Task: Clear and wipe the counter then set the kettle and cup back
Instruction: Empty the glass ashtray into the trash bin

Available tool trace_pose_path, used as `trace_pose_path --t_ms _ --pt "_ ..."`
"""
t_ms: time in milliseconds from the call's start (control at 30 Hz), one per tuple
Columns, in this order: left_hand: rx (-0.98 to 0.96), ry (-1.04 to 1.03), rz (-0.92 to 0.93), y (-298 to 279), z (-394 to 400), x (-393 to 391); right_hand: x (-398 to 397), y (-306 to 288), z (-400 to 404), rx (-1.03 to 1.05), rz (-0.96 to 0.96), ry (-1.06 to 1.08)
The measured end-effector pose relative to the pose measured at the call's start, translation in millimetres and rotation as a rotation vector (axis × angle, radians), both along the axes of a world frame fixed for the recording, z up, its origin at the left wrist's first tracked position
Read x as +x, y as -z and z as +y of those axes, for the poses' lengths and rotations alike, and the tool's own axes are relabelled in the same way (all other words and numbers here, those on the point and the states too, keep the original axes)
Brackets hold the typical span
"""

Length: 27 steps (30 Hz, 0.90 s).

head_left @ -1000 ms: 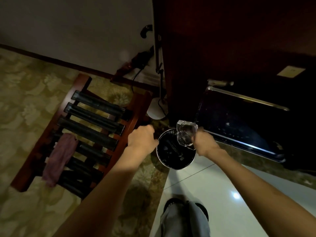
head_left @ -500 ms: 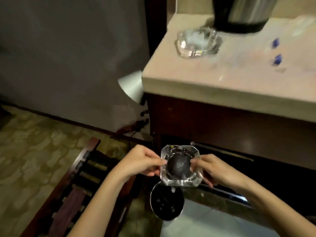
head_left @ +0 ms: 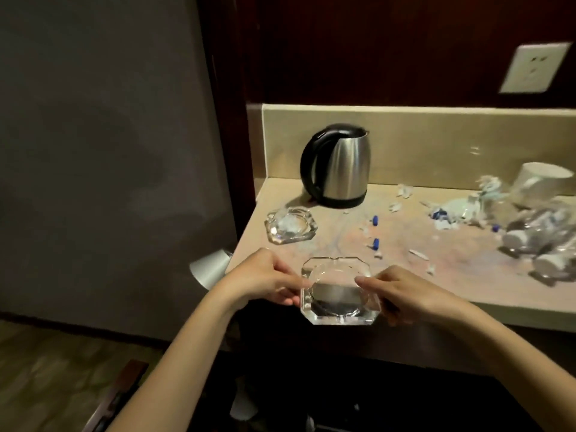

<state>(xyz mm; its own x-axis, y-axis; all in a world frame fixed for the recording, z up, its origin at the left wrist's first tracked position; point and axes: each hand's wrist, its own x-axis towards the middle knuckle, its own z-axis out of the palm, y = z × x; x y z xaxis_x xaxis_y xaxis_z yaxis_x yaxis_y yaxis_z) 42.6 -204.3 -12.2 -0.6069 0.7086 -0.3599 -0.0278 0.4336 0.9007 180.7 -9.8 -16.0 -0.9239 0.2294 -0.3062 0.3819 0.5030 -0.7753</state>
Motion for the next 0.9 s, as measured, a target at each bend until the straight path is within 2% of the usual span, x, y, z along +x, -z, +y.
trace_pose_path --t_ms 133,367,633,900 --pt "-0.037 0.007 0.059 -14 50 -22 -25 -6 43 0.084 0.046 0.057" --pt "-0.178 -0.157 0.213 -6 119 -61 -100 5 111 0.322 0.052 0.034" --pt "-0.379 -0.240 0.512 -7 163 -87 -146 15 144 0.453 0.039 0.014" --pt "-0.437 -0.163 0.391 -6 176 -94 -154 22 155 0.388 -0.040 -0.004"
